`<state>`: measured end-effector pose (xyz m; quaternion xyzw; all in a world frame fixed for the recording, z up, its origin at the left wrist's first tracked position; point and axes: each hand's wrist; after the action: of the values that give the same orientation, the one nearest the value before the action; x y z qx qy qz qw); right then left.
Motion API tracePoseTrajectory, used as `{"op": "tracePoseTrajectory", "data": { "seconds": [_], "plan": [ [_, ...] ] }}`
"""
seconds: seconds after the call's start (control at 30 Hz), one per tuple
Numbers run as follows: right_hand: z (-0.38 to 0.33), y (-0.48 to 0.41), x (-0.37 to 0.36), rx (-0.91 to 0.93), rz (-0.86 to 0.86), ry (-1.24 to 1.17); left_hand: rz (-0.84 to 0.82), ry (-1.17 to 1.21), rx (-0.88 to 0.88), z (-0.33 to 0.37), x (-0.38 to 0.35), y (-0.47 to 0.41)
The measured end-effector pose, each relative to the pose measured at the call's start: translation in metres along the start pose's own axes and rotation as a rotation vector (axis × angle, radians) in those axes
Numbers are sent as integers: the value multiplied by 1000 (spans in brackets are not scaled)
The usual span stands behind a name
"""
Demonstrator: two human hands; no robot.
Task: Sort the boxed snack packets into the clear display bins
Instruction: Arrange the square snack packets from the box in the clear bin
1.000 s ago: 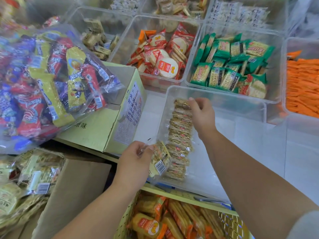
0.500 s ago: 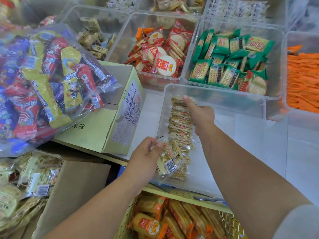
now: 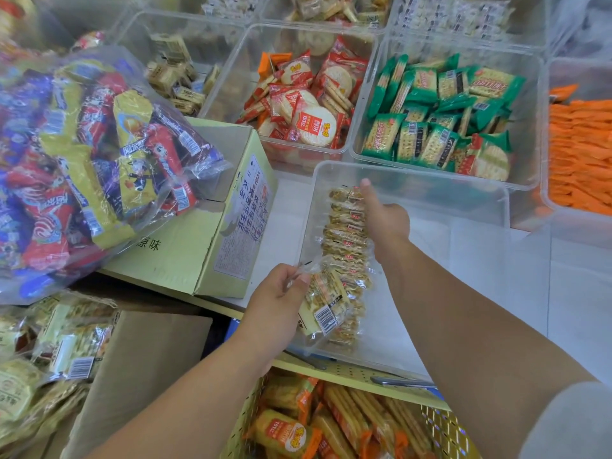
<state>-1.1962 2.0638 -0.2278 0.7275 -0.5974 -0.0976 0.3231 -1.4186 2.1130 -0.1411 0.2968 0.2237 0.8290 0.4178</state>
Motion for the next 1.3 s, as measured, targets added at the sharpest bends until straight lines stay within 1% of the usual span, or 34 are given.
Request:
{"op": "tracePoseTrajectory", "data": {
  "seconds": [0.07, 0.13, 0.17, 0.23, 0.3, 0.33, 0.4, 0.47, 0.5, 0.53, 0.57, 0.63, 0.7, 0.77, 0.8, 0.87, 0.93, 1.0, 1.07, 1.1, 1.13, 1.2, 1.23, 1.27, 1.3],
  "plan": [
    [3, 6, 2, 25, -4, -138, 3, 8, 5, 1, 1, 0],
    [9, 11, 3, -56, -113, -274, 2, 17, -3, 2, 2, 0],
    [10, 15, 4, -84, -174, -298, 0, 19, -4, 3, 2, 0],
    [11, 22, 4, -67, -281, -255, -11, 14, -2, 4, 2, 0],
    [8, 30, 7, -71, -335, -187, -26, 4, -4, 5, 2, 0],
    [5, 33, 9, -86, -325, -156, -34, 0, -9, 5, 2, 1],
    [-1, 39, 18, -44, -227, -73, -12, 10, -24, 6, 1, 5],
    [-7, 50, 32, 90, -126, -46, 95, 38, -40, 8, 1, 10],
    [-9, 60, 41, 166, -117, -56, 167, 56, -61, 10, 1, 14],
    [-11, 74, 51, 235, -149, -52, 228, 54, -100, 11, 2, 20],
    [-13, 89, 61, 282, -212, -28, 269, 10, -163, 13, 5, 26],
    [-12, 122, 81, 277, -369, 12, 294, -155, -377, 13, 12, 41],
    [-7, 152, 99, 175, -512, -29, 282, -317, -656, 12, 19, 56],
    [1, 179, 113, 37, -665, -142, 293, -514, -944, 7, 21, 70],
    [6, 189, 117, -15, -723, -214, 298, -586, -1059, 4, 21, 75],
    [17, 204, 123, -17, -756, -316, 297, -638, -1183, 0, 19, 86],
    [28, 212, 124, 35, -718, -376, 285, -649, -1219, -3, 18, 95],
    [33, 219, 125, 72, -695, -419, 257, -671, -1174, -5, 19, 105],
    [34, 226, 127, 117, -671, -451, 205, -671, -1036, -8, 21, 115],
    [33, 229, 129, 143, -664, -460, 179, -609, -935, -7, 21, 120],
    [33, 231, 131, 161, -669, -466, 143, -470, -808, -7, 20, 125],
    [35, 233, 135, 186, -711, -465, 49, -35, -492, -3, 16, 129],
    [35, 235, 137, 201, -735, -462, 10, 120, -365, -1, 14, 128],
    [36, 237, 139, 222, -747, -456, 4, 171, -312, 2, 13, 126],
    [37, 239, 141, 248, -738, -437, -4, 172, -300, 5, 13, 126]
  ]
}}
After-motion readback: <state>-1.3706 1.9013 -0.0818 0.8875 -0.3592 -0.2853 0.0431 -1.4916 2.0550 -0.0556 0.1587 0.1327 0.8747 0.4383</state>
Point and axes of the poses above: each hand's wrist, its own y-axis away from the middle knuckle, its own x-axis out of the back of the hand, z = x × y, and after that the axes turned 8 degrees about -y, right-handed
